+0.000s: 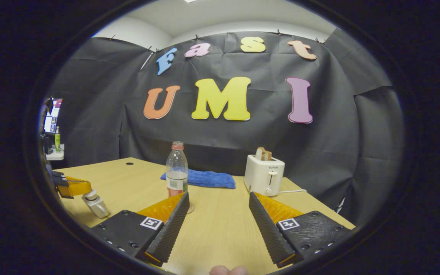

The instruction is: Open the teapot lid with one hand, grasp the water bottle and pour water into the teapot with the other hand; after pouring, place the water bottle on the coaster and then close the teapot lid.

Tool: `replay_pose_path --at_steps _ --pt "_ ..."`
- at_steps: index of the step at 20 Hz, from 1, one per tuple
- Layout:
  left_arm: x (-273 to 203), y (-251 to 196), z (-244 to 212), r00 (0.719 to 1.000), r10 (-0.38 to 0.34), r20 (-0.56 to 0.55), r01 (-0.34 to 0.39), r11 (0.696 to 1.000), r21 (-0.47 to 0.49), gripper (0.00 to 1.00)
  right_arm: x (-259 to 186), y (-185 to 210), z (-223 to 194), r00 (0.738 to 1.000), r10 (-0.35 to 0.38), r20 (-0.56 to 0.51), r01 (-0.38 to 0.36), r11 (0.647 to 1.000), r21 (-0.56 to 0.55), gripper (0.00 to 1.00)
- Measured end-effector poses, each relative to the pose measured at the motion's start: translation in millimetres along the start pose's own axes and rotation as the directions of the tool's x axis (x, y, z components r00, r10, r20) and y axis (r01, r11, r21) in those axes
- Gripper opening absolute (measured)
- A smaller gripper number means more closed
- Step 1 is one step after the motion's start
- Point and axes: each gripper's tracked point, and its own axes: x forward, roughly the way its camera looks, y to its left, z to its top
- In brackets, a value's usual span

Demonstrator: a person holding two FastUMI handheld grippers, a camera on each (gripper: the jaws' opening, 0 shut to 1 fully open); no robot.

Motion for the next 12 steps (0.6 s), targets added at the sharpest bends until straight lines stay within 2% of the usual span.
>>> replay_pose_path --at_steps 12 --pt "-1.6 0.8 -2.3 0.998 0.052 -0.026 -0.051 0.998 0.031 0.04 -4.0 -4.4 -2.1 1.000 0.006 0.009 -0.007 1.000 0.022 0.94"
